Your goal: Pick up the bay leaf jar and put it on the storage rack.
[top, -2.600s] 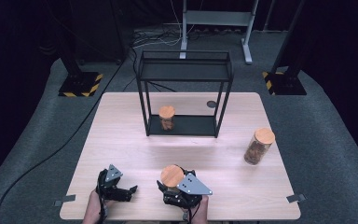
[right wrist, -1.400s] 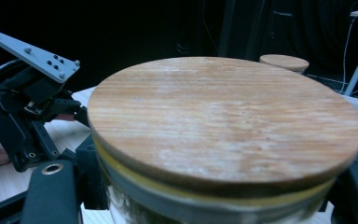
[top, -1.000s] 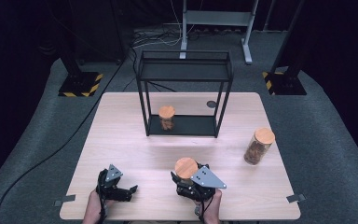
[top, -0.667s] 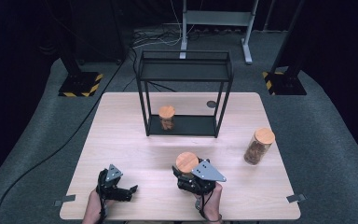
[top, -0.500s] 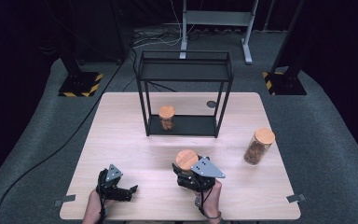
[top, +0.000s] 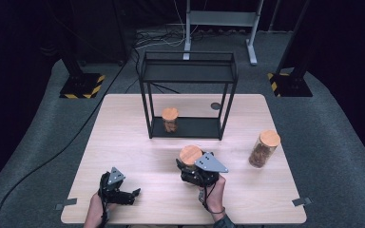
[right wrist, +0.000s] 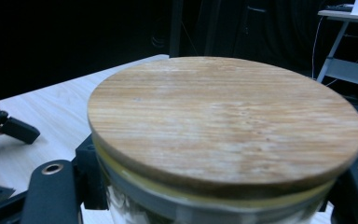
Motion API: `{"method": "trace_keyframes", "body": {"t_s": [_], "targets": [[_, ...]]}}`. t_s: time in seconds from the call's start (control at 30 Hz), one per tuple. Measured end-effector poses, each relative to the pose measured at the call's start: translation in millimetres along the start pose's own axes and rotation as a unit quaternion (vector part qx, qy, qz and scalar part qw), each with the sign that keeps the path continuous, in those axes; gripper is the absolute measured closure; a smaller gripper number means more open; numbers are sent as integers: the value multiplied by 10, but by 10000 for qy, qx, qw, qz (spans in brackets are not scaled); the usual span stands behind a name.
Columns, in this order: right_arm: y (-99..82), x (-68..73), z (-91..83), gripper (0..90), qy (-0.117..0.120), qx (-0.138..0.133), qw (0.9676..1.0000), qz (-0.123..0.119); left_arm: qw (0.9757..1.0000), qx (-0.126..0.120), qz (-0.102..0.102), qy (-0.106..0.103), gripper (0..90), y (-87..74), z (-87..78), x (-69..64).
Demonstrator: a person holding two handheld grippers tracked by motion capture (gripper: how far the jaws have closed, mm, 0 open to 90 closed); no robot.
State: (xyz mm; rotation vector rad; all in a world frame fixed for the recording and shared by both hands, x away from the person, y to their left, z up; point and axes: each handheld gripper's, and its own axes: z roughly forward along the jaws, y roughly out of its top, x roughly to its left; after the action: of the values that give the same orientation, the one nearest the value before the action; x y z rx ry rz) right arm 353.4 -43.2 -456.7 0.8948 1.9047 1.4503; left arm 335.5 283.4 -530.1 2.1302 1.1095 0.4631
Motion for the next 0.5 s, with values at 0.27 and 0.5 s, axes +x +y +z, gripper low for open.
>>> {"method": "trace_keyframes", "body": {"t_s": [0.27,0.5], "targets": [[62,-80,112,248,-1,-12,10000,8,10000,0,-1,0,1,0,0,0],[74,-141,210,248,39,26,9999,104,10000,-2,0,0,1,0,0,0]]}}
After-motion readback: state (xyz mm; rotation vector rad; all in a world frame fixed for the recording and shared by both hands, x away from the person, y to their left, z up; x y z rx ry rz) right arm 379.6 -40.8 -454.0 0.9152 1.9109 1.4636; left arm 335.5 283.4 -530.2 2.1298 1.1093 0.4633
